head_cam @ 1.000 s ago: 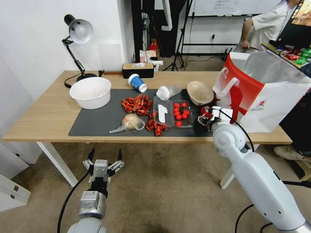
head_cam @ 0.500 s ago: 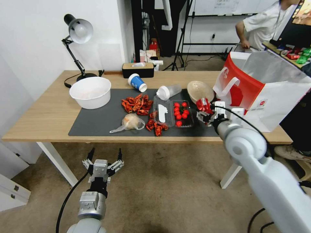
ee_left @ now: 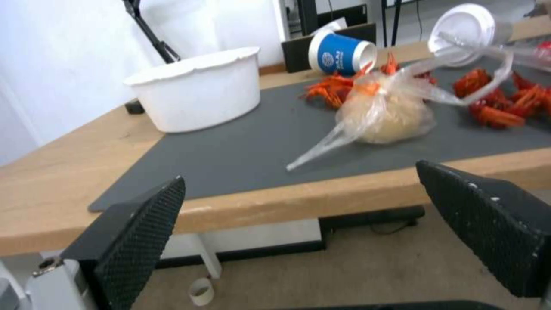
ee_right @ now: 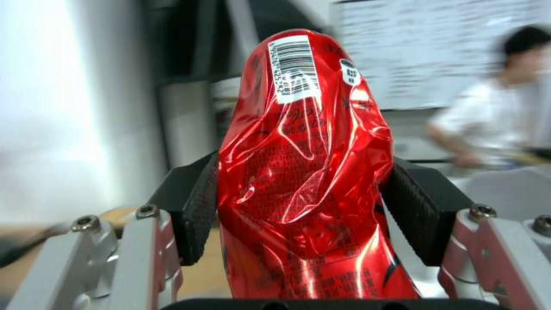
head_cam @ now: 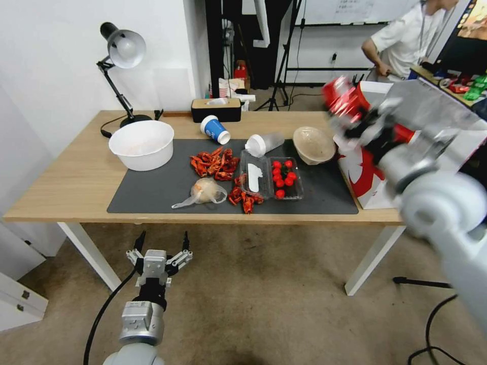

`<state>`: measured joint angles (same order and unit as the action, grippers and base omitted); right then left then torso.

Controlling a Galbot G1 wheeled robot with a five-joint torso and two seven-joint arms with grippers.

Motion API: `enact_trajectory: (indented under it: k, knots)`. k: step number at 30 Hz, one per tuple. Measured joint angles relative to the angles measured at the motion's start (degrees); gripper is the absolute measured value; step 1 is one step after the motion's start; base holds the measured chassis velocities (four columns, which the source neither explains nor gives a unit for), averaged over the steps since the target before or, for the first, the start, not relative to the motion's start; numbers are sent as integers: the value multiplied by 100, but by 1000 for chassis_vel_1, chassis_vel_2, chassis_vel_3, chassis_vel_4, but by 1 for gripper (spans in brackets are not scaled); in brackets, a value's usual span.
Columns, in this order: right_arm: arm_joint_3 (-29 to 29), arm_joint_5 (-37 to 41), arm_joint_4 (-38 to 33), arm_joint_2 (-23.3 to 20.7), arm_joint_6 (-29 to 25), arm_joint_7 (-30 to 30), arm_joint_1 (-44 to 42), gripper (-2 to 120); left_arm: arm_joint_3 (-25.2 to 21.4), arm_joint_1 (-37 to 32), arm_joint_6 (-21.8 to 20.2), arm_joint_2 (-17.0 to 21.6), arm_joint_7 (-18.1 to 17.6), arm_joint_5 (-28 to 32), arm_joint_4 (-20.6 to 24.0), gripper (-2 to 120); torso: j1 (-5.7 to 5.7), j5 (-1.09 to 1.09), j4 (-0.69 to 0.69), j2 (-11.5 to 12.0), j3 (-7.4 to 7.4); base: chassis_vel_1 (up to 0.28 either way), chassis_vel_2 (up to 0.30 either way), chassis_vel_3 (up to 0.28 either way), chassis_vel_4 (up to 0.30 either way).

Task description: Pick up the trash from the table and place it into the takeout bag.

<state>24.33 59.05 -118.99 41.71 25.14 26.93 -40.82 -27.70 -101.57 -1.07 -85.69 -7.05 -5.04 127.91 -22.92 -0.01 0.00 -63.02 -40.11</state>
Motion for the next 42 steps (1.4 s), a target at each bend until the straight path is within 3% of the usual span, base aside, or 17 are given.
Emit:
enact_trajectory:
  k: [4, 12, 18, 21, 24, 35, 42]
  knots:
    - [154, 210, 468, -147, 142, 357, 144, 62, -66, -46, -61, 100, 22, 149, 125, 100, 0, 2, -2, 0, 0, 0, 0, 0, 0]
    - [139, 65, 910, -114, 139, 278, 93, 62, -103, -72, -62, 157, 8, 187, 154, 100, 0, 3, -1, 0, 0, 0, 0, 0, 0]
    - [114, 2, 923, -89, 123, 189, 29, 83, -105, -138, -49, 179, -7, 189, 209, 100, 0, 1, -1, 0, 0, 0, 0, 0, 0]
    - [114, 13, 853, -132, 188, 176, 21, 96, -125, -173, -30, 207, -15, 220, 245, 100, 0, 0, 0, 0, 0, 0, 0, 0, 0]
    - [126, 58, 772, -151, 227, 146, -7, 100, -131, -180, -28, 209, -17, 230, 265, 100, 0, 0, 0, 0, 1, 0, 0, 0, 0]
    - [427, 239, 135, -135, 150, -39, -506, 100, -126, -179, -29, 198, -18, 235, 292, 100, 0, 1, -1, 0, 0, 0, 0, 0, 0]
    - [744, 227, -642, -81, -145, -500, -1178, 100, -97, -201, -23, 121, -18, 218, 263, 100, 0, -2, 1, 0, 1, 0, 0, 0, 0]
